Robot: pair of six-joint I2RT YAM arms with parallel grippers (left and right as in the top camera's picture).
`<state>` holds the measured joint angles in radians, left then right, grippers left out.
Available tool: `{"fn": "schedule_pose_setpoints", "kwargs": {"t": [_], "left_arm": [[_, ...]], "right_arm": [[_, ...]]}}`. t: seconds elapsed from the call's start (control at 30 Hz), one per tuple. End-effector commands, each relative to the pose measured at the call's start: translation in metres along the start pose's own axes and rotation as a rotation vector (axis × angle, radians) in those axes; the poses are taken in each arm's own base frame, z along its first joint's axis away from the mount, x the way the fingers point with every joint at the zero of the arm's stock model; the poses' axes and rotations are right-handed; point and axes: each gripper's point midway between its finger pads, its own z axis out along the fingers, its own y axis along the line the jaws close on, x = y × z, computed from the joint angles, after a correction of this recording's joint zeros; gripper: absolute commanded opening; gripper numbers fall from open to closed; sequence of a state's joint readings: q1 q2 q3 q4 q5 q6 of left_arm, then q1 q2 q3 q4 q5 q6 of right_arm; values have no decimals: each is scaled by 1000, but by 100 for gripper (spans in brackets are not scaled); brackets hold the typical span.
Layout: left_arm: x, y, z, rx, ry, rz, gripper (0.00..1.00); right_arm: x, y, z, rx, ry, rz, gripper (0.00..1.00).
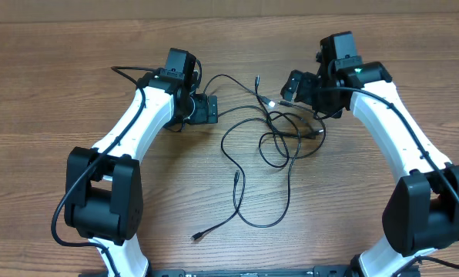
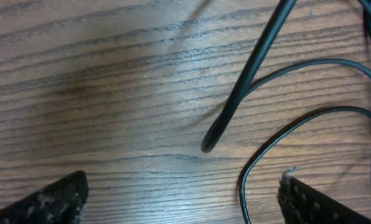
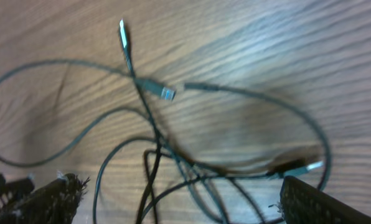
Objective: Untangle cables
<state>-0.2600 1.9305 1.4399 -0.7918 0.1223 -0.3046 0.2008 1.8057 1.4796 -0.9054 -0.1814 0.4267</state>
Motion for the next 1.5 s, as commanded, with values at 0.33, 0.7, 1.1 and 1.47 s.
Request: {"fn": "schedule_pose_setpoints", "kwargs": {"t": [0.33, 0.7, 1.1, 1.47], "left_arm": [[-2, 6, 4, -24, -2, 5, 100], [-2, 6, 4, -24, -1, 5, 100], [0, -4, -6, 229, 49, 41, 100], [2, -24, -23, 468, 50, 148, 100]], "right_arm": [[44, 48, -3, -104, 114, -270, 29], [81, 32, -8, -69, 275, -245, 30], [101, 134, -53, -722, 381, -324, 4], [33, 181, -92, -980, 303, -75, 4]]}}
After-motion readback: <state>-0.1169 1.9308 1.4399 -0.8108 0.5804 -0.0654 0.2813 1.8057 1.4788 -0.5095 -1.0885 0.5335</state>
